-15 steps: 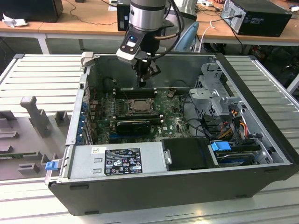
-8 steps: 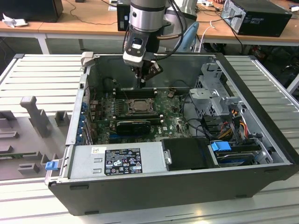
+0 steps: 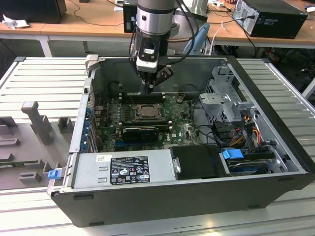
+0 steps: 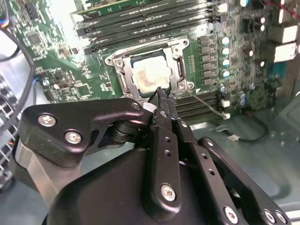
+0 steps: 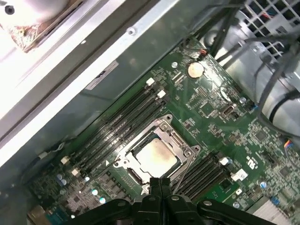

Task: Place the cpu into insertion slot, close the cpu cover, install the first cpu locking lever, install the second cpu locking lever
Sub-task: 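Install the first cpu locking lever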

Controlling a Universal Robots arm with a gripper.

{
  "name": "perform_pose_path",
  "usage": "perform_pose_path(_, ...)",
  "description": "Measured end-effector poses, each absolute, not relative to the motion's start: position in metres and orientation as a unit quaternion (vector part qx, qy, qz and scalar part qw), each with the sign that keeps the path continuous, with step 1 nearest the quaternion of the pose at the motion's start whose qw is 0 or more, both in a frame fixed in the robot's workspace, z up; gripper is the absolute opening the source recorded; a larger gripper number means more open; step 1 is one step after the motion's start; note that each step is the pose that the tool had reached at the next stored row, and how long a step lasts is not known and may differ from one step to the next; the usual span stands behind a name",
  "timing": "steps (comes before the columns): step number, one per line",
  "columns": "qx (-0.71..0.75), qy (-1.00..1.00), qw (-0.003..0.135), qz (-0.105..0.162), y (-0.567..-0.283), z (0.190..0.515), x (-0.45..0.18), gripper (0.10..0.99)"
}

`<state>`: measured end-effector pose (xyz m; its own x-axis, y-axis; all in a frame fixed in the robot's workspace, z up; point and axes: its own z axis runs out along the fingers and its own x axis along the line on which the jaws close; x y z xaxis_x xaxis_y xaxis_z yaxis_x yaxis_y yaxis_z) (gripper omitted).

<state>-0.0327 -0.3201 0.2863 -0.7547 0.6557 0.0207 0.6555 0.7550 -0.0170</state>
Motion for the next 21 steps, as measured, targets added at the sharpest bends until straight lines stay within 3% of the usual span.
perform_pose_path(21, -0.208, -0.978, 0.012, 0.006, -0.3202, 0.2857, -0.0327, 0.106)
